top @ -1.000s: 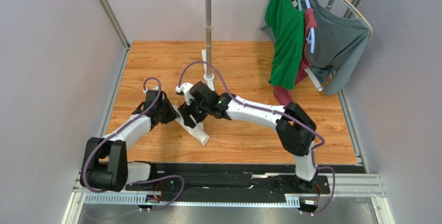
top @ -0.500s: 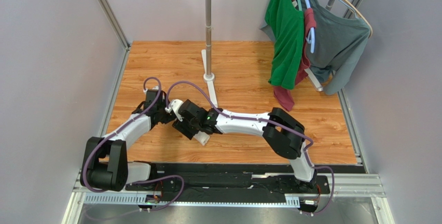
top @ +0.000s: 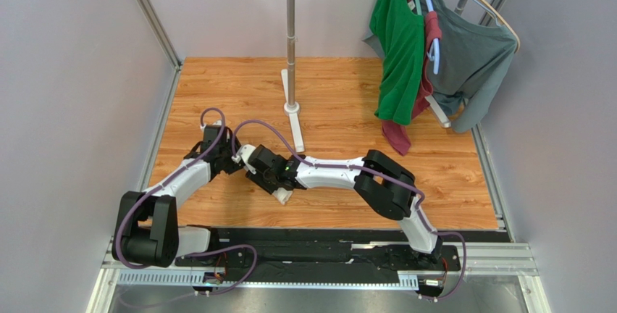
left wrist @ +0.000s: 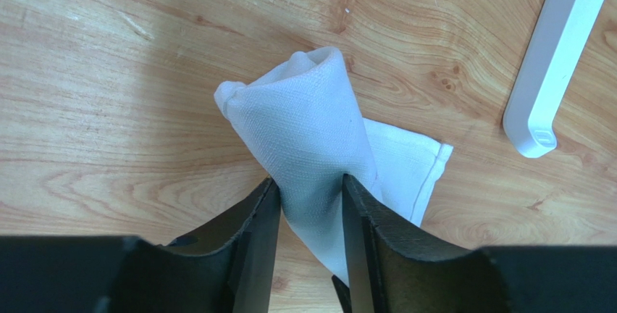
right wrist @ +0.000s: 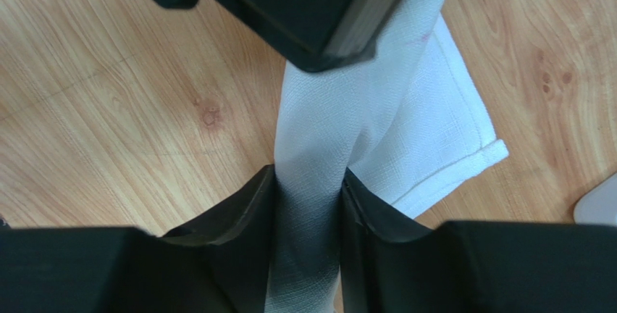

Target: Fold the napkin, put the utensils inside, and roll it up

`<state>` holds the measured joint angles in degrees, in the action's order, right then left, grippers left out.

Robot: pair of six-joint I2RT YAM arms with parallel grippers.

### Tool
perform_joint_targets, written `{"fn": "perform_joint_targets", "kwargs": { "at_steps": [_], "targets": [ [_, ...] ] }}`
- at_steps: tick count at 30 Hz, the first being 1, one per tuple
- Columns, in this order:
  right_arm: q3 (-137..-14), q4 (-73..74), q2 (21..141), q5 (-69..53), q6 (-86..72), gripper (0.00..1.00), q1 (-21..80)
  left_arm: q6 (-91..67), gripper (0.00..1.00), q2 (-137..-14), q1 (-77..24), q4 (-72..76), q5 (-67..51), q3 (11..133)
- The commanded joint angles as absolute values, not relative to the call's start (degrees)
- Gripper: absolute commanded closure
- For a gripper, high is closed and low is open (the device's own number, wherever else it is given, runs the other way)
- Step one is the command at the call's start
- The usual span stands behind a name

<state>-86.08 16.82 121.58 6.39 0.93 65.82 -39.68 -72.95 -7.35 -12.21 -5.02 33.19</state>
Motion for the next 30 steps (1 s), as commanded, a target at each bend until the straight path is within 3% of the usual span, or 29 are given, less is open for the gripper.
{"fn": "perform_joint_targets", "kwargs": {
  "at_steps": [1, 4, 13, 30],
  "targets": [
    [-85.52, 16.17, 122.78, 2.23, -2.72, 0.67, 64.43, -39.11, 0.44, -70.24, -7.03, -13.88, -4.23, 35.59],
    [-83.33, 14.95, 121.73, -5.93, -6.41, 0.7, 61.44, -38.5, 0.36, -66.63, -7.03, -16.25, -2.11, 36.47],
    [-79.63, 6.07, 121.99, -31.34, -17.13, 0.72, 51.86, -39.55, 0.34, -61.79, -6.59, -16.26, -2.37, 32.88],
    [-82.0, -3.95, 128.93, -47.63, -32.06, 0.75, 46.94, -41.92, 0.36, -66.71, -6.5, -10.11, -4.75, 29.97]
  ]
}}
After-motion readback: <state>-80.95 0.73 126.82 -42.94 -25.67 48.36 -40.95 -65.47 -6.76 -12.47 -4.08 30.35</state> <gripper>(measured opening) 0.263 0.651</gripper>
